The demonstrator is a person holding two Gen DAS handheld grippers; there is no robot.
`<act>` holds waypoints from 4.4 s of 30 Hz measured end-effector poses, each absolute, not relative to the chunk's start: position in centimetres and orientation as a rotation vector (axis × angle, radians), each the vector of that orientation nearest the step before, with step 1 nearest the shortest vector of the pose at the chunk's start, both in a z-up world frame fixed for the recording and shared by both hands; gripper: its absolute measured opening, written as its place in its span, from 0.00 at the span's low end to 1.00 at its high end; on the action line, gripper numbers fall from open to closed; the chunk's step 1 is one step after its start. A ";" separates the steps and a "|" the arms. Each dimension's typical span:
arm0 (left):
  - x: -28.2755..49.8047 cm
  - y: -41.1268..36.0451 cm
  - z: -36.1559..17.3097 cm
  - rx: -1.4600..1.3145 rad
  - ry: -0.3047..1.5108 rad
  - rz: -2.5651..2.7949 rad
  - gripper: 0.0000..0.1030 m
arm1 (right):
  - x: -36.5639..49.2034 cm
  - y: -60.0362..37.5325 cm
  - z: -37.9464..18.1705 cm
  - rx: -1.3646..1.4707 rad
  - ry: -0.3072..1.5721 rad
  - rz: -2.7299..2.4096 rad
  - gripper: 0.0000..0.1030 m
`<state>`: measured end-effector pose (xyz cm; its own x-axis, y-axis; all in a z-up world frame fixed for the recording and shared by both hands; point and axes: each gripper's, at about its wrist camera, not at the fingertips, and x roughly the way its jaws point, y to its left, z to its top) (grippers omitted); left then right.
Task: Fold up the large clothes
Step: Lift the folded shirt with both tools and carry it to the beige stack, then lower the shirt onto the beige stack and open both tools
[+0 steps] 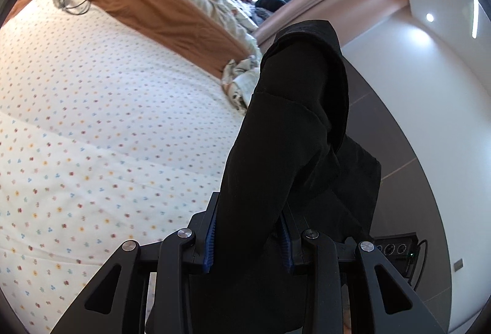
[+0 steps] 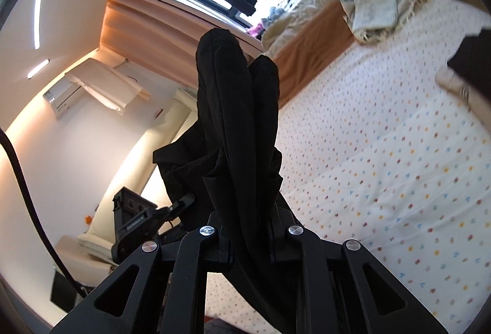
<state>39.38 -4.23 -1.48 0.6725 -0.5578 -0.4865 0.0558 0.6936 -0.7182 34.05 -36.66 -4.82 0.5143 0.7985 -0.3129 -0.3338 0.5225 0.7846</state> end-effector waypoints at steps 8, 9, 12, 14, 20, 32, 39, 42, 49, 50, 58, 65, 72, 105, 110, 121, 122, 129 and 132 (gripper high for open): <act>38.8 -10.7 3.8 -0.682 0.729 -0.492 0.33 | 30.9 -42.0 1.2 0.668 0.644 0.714 0.16; 38.8 -11.5 4.2 -0.679 0.728 -0.505 0.33 | 30.5 -42.8 1.9 0.660 0.633 0.706 0.16; 38.7 -14.4 5.4 -0.671 0.732 -0.545 0.33 | 29.4 -45.5 4.0 0.630 0.603 0.676 0.16; 38.7 -16.7 6.2 -0.664 0.734 -0.574 0.33 | 28.9 -47.2 5.1 0.615 0.590 0.657 0.16; 39.0 -22.9 7.2 -0.664 0.730 -0.677 0.33 | 27.1 -53.5 7.8 0.579 0.553 0.582 0.16; 40.4 -35.2 6.7 -0.688 0.807 -0.848 0.33 | 24.6 -63.7 11.9 0.506 0.522 0.387 0.16; 41.0 -40.2 5.1 -0.722 0.874 -0.921 0.33 | 24.6 -67.4 12.4 0.468 0.554 0.296 0.16; 42.0 -41.4 3.8 -0.753 0.906 -0.928 0.33 | 25.4 -68.2 12.2 0.434 0.573 0.276 0.16; 45.4 -42.8 -0.5 -0.810 0.967 -0.930 0.33 | 30.4 -70.4 9.8 0.425 0.638 0.223 0.16; 46.1 -42.9 -1.2 -0.818 0.983 -0.928 0.33 | 31.4 -70.7 9.1 0.424 0.652 0.214 0.16; 51.3 -42.6 -7.9 -0.877 1.067 -0.886 0.33 | 39.3 -72.2 3.6 0.418 0.753 0.167 0.16; 54.1 -43.3 -13.8 -0.830 1.238 -0.719 0.63 | 45.5 -73.1 -3.8 0.429 0.907 0.039 0.37; 53.7 -42.3 -12.8 -0.729 1.177 -0.711 0.68 | 44.5 -75.9 -7.6 0.524 0.985 -0.050 0.51; 58.8 -47.4 -12.4 -0.265 1.019 -0.523 0.72 | 29.7 -80.7 -11.8 0.636 0.842 -0.347 0.30; 60.5 -47.1 -12.7 -0.267 1.064 -0.440 0.72 | 29.3 -79.9 -11.6 0.552 0.857 -0.453 0.44; 56.7 -42.2 -7.6 -0.277 1.068 -0.469 0.72 | 24.4 -78.5 -8.1 0.590 0.835 -0.449 0.48; 55.9 -41.7 -6.5 -0.272 1.046 -0.477 0.72 | 24.0 -78.3 -7.7 0.591 0.829 -0.441 0.48; 50.2 -38.4 0.0 -0.234 0.952 -0.542 0.78 | 20.4 -75.1 -3.4 0.584 0.772 -0.400 0.60; 47.7 -36.9 2.6 -0.221 0.896 -0.554 0.90 | 18.9 -73.7 -1.5 0.578 0.746 -0.385 0.66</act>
<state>47.69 -36.94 2.60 0.4967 -0.5427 -0.6773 0.3633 0.8387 -0.4057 18.86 -73.72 -1.52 0.6769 -0.1245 -0.7254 0.5195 0.7790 0.3511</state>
